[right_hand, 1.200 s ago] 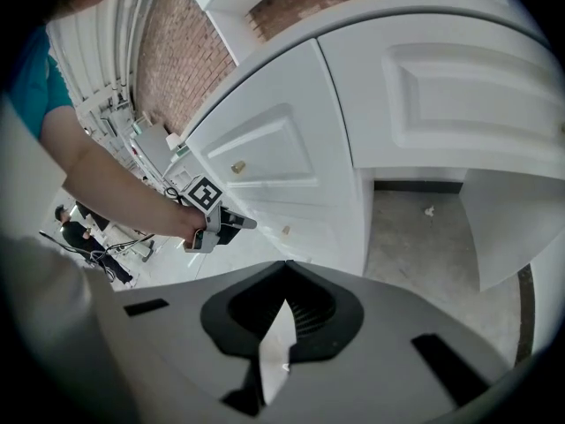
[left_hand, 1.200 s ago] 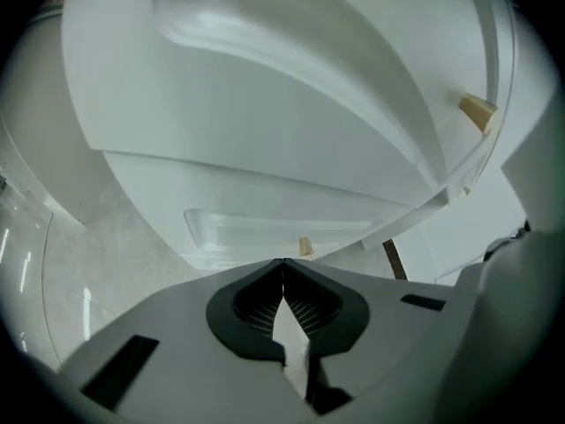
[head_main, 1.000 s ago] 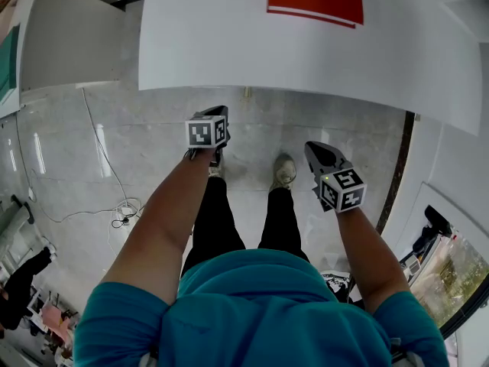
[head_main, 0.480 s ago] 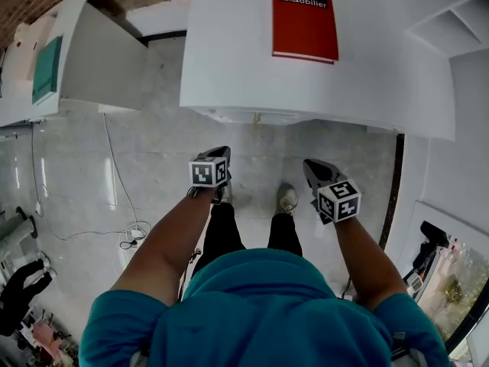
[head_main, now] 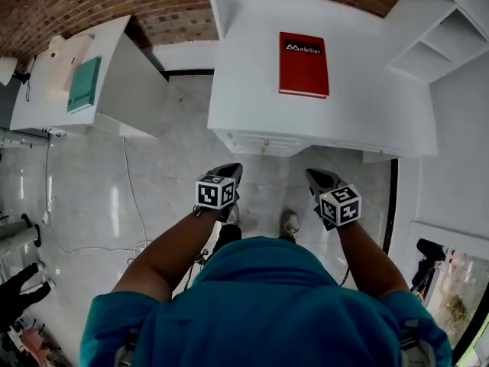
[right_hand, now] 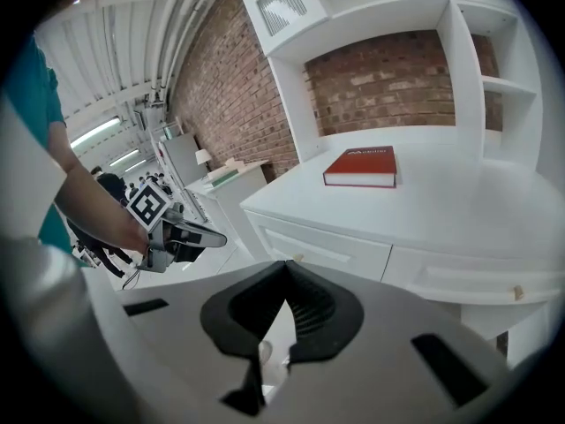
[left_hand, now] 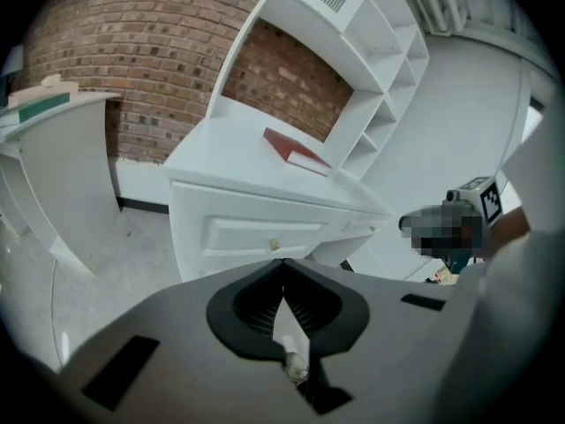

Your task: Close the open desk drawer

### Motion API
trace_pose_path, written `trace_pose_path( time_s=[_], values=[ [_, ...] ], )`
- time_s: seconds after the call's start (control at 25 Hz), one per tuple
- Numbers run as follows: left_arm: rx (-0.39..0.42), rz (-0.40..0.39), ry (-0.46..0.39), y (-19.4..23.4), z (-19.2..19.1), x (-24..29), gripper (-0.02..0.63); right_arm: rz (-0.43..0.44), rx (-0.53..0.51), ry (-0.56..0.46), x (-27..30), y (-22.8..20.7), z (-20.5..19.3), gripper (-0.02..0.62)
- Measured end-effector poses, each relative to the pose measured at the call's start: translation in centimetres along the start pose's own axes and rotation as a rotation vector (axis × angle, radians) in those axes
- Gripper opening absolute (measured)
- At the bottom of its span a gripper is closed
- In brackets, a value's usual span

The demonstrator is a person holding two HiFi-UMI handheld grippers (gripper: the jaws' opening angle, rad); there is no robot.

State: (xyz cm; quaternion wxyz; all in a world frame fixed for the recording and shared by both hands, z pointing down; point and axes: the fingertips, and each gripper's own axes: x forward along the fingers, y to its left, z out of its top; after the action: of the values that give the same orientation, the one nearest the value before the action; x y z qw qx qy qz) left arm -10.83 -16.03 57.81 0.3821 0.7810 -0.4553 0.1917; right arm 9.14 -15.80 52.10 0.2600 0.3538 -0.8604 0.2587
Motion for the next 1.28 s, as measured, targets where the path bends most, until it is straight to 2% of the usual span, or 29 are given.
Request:
trace_pose_path(
  time_s=[0.16,0.6,1.0,1.28],
  values=[
    [0.057,-0.022,-0.075,-2.1,3.7,-3.5,0.015,0.007,-0.034,-0.029,-1.7,0.6,3.0,0.021],
    [0.174,-0.067,-0.230,-7.0,10.2,-11.4,0.015,0.033,-0.144,-0.130,-6.5,2.6,10.8,0.021],
    [0.321,-0.078,-0.419,-10.8,18.4,-18.6,0.015,0.032,-0.214,-0.289,-12.7,3.8,17.9,0.021],
    [0.349,-0.091,-0.519,-13.0,22.2,-22.7,0.015,0.030,-0.216,-0.403,-17.8,4.0,21.9,0.021]
  ],
)
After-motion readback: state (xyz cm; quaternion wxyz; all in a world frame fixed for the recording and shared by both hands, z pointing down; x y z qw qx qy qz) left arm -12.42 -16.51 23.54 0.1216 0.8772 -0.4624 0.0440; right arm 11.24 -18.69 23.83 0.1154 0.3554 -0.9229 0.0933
